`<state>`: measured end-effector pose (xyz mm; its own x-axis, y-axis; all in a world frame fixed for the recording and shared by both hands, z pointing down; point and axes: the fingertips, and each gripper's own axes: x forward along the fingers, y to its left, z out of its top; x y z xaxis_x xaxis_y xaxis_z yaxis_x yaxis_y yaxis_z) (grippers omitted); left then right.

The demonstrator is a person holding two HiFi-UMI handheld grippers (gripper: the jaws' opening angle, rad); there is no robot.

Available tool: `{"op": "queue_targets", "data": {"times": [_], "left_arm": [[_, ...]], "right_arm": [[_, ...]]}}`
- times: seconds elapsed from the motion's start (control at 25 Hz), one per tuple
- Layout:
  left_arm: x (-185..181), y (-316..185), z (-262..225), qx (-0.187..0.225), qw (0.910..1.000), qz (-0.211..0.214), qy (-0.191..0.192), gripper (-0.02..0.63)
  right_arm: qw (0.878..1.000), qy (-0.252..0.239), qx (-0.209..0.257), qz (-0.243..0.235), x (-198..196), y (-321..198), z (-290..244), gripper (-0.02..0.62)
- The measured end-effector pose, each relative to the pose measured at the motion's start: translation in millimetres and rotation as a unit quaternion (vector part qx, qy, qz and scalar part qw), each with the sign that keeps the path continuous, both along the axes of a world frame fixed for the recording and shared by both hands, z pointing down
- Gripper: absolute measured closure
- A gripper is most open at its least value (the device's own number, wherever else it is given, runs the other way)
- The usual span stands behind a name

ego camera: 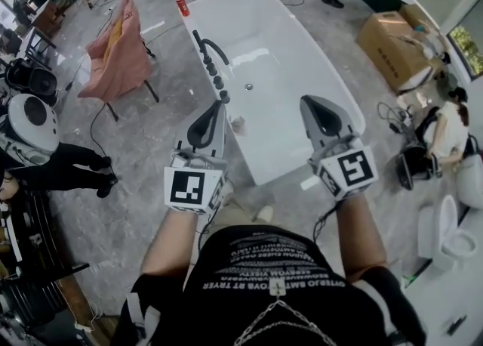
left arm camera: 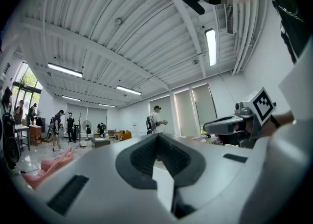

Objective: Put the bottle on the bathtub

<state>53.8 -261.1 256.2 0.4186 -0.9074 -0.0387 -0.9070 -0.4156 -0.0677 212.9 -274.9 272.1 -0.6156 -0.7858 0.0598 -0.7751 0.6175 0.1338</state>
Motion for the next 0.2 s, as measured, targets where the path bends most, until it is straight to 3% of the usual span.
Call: {"op": "queue_targets", "data": {"times": [0.2], "left_arm": [[4.0, -1.7, -5.4, 0.004, 1.0000, 0.003, -0.004, 0.604]], "right_arm": [[1.000, -0.010, -0.002, 0.002, 3.5, 0.6, -0.8, 0.595]]}}
